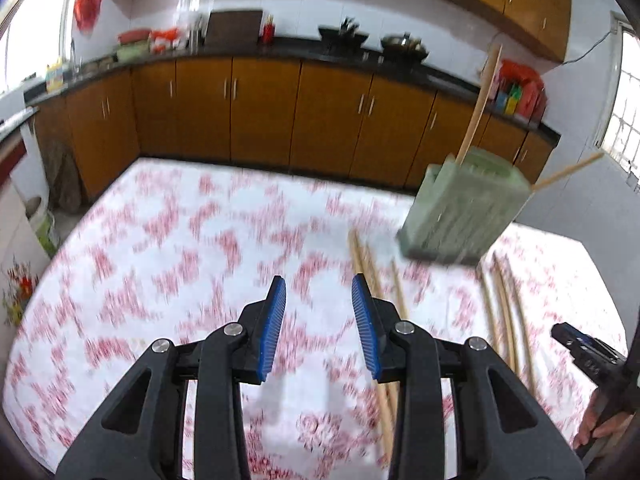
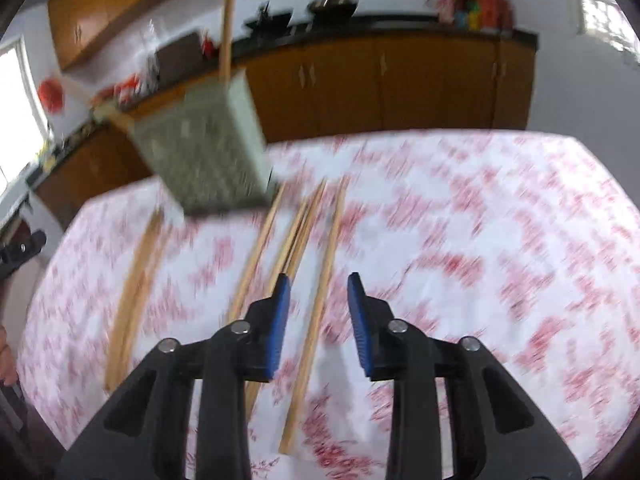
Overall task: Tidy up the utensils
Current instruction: 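Open the right tool to drop its chopstick into the holder while the left tool releases its chopstick too, then grasp another wooden chopstick with the right tool while the left tool grasps one too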
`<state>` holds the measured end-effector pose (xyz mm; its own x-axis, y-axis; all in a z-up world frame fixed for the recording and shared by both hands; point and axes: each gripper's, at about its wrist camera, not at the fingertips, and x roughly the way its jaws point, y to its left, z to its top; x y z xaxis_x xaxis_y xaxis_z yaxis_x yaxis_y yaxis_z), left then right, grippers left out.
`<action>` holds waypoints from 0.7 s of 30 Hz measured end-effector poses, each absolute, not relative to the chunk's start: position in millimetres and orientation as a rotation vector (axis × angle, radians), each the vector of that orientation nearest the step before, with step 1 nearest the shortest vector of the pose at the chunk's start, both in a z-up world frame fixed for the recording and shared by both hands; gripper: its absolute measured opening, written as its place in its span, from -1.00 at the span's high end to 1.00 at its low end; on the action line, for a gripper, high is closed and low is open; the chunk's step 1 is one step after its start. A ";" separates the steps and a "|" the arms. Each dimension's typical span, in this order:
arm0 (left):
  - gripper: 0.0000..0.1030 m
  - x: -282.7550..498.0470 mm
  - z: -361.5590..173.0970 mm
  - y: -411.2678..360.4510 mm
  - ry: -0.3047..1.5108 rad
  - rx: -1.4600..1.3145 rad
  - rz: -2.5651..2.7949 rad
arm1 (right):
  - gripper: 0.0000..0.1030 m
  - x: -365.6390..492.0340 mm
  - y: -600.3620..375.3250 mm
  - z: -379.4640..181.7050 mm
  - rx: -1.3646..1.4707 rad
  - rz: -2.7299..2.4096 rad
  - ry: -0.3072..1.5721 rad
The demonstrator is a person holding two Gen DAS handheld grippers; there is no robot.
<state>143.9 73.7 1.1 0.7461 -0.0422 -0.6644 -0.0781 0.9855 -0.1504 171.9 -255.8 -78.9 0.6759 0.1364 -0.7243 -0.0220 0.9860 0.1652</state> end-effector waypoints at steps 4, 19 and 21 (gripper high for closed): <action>0.31 139.0 -19.8 71.9 0.771 -0.171 0.012 | 0.46 179.4 -244.9 -105.1 0.111 0.059 0.893; 0.36 135.0 -63.4 33.7 0.886 -0.138 -0.112 | 0.85 184.4 -293.1 -105.3 0.146 -0.100 0.884; 0.44 136.9 -68.0 28.4 0.905 -0.128 -0.114 | 0.85 185.0 -291.9 -104.0 0.135 -0.099 0.881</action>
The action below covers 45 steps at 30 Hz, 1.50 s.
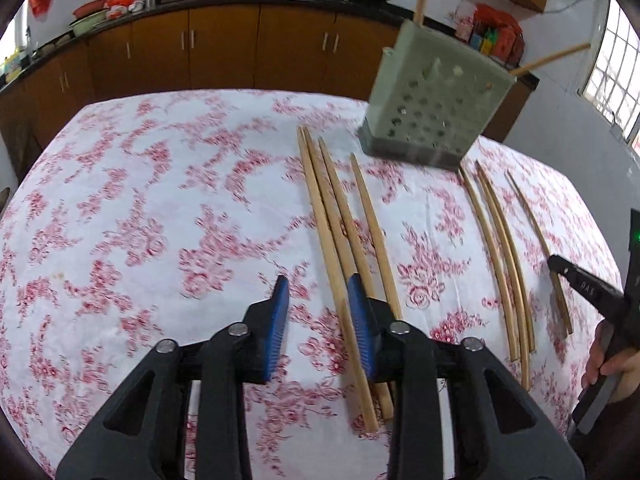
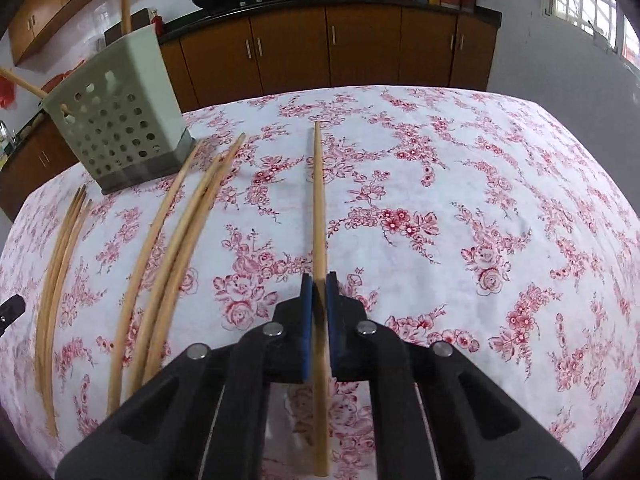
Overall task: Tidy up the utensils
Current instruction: 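Grasp another wooden chopstick with the right tool while the left tool grasps one too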
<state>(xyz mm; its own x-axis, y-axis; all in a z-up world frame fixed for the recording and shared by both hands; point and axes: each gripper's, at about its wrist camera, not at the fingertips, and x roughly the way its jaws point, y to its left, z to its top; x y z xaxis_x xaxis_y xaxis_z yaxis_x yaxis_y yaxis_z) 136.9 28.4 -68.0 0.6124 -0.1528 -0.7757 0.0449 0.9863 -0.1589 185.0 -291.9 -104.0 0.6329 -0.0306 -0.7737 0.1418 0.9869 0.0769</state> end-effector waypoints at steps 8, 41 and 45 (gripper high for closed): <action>0.59 141.5 -78.9 20.6 0.938 -0.122 -0.110 | 0.84 183.0 -290.6 -105.7 0.132 -0.091 0.879; 0.83 169.8 -80.9 70.0 0.884 -0.044 0.012 | 0.84 192.6 -297.9 -109.5 0.140 -0.087 0.858; 0.83 169.7 -80.9 69.9 0.885 -0.043 0.013 | 0.84 192.9 -297.9 -109.5 0.140 -0.086 0.858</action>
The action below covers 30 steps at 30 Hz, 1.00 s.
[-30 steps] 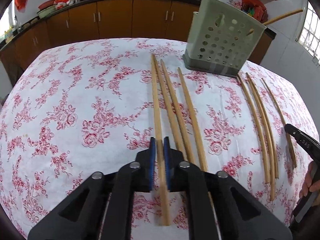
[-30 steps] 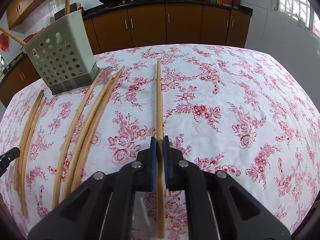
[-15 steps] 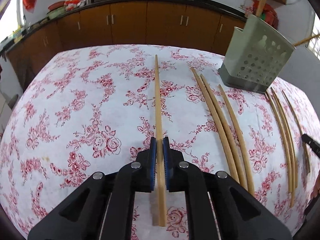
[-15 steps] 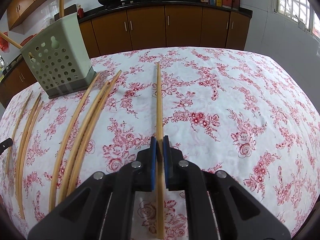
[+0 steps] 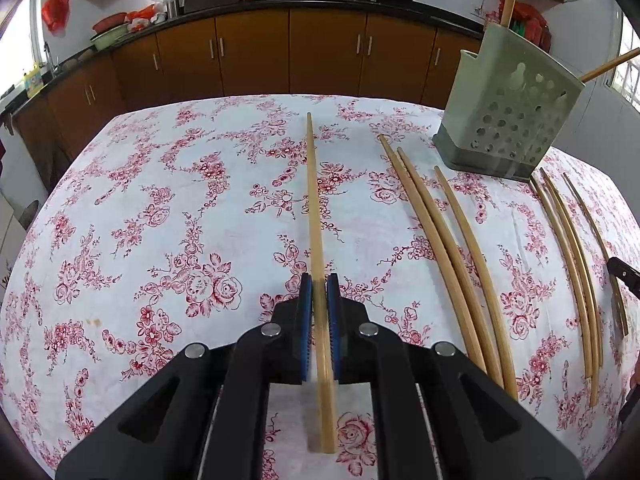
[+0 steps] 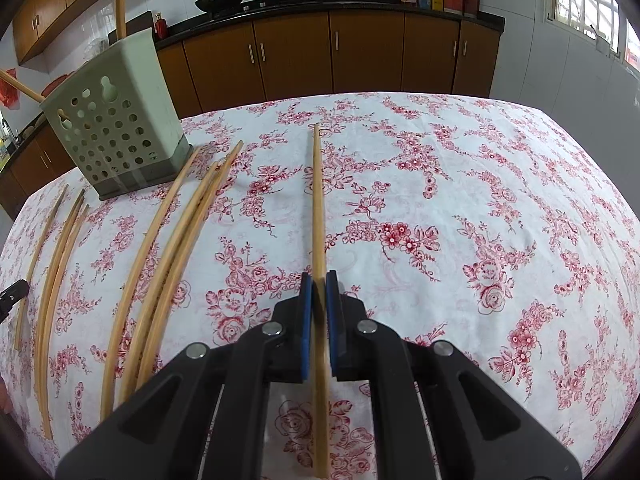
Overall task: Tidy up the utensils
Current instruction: 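Grasp another wooden chopstick with the right tool while the left tool grasps one too, then lift the chopstick with the right tool over the green holder while the left tool carries its chopstick there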
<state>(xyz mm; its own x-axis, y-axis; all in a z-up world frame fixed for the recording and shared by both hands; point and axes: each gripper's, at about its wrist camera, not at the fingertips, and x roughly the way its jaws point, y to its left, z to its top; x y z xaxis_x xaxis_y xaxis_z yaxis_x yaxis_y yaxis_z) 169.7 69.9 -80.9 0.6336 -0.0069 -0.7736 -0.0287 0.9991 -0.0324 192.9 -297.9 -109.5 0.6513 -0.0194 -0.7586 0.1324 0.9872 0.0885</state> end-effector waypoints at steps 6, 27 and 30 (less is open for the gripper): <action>0.83 169.9 -81.0 69.5 0.885 -0.042 0.013 | 0.84 192.9 -298.2 -109.0 0.140 -0.086 0.858; 0.85 148.2 -70.0 66.3 0.910 -0.033 0.016 | 0.85 158.2 -301.0 -90.1 0.151 -0.057 0.814; 0.85 142.8 -52.4 69.5 0.863 -0.041 0.013 | 0.85 153.8 -306.0 -72.0 0.163 -0.061 0.762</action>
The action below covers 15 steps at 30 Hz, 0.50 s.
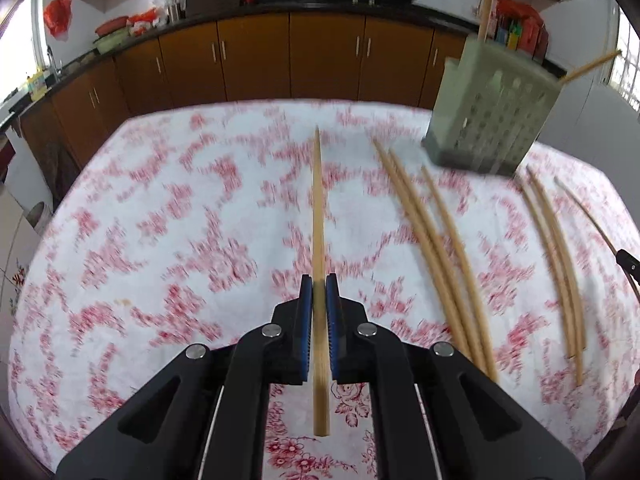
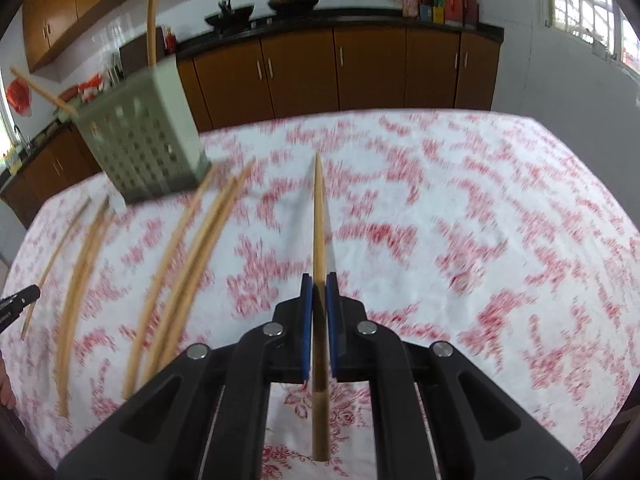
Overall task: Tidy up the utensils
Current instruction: 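Lift the chopstick with the right tool over the green holder while the left tool carries its chopstick there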
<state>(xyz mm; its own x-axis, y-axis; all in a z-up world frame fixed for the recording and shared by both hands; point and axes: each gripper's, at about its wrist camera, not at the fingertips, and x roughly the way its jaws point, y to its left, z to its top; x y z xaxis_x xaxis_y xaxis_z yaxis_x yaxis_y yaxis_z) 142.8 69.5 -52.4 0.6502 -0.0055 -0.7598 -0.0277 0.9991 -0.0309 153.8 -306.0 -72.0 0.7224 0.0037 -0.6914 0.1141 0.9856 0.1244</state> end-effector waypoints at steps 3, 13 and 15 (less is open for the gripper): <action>0.85 138.1 -28.1 74.4 0.797 -0.061 0.008 | 0.85 149.4 -313.0 -50.9 0.176 -0.065 0.702; 0.86 129.1 48.0 82.1 0.587 -0.156 -0.013 | 0.85 140.3 -331.0 11.5 0.225 -0.067 0.517; 0.86 127.7 59.3 81.1 0.554 -0.159 -0.016 | 0.85 140.3 -332.0 17.9 0.229 -0.067 0.498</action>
